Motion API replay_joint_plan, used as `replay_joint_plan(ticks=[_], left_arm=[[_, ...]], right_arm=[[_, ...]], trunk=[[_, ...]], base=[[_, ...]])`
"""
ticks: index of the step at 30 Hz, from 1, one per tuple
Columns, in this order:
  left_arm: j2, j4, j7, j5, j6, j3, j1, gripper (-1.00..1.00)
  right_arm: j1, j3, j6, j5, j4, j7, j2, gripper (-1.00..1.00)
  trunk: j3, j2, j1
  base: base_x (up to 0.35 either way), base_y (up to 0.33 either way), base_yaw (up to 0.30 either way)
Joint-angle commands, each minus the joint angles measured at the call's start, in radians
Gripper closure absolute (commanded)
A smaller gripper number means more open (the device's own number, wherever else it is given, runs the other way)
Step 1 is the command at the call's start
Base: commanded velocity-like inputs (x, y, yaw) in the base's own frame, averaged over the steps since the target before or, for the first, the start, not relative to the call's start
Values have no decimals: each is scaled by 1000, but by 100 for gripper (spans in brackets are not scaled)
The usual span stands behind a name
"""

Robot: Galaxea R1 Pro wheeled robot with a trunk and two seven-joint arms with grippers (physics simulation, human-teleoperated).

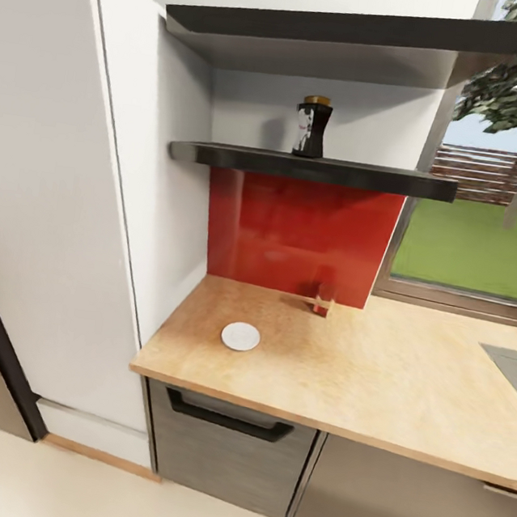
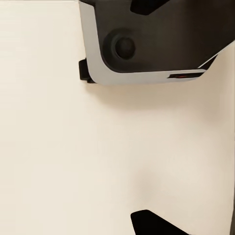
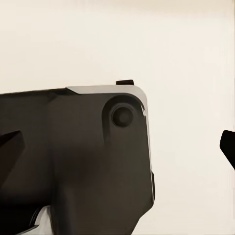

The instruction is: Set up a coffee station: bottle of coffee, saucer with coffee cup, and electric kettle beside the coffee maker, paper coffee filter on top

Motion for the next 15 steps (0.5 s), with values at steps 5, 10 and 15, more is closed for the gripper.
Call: replay_joint_plan(ticks=[5, 10, 15], left_arm=[[0, 0, -4, 11, -2, -8, -1, -100], [0, 1, -4, 13, -2, -8, -1, -100], [2, 1, -4, 14, -2, -7, -1, -100]], right_arm=[[-1, -5, -3, 1, 1, 1, 2, -100], [-1, -4, -3, 2, 0, -2, 2, -100], [-1, -4, -6, 4, -1, -2, 2, -100]], trunk=[[0, -2, 1], [0, -2, 1], [0, -2, 1]], base=[[0, -269, -169], [-119, -227, -17], [-65, -60, -2]])
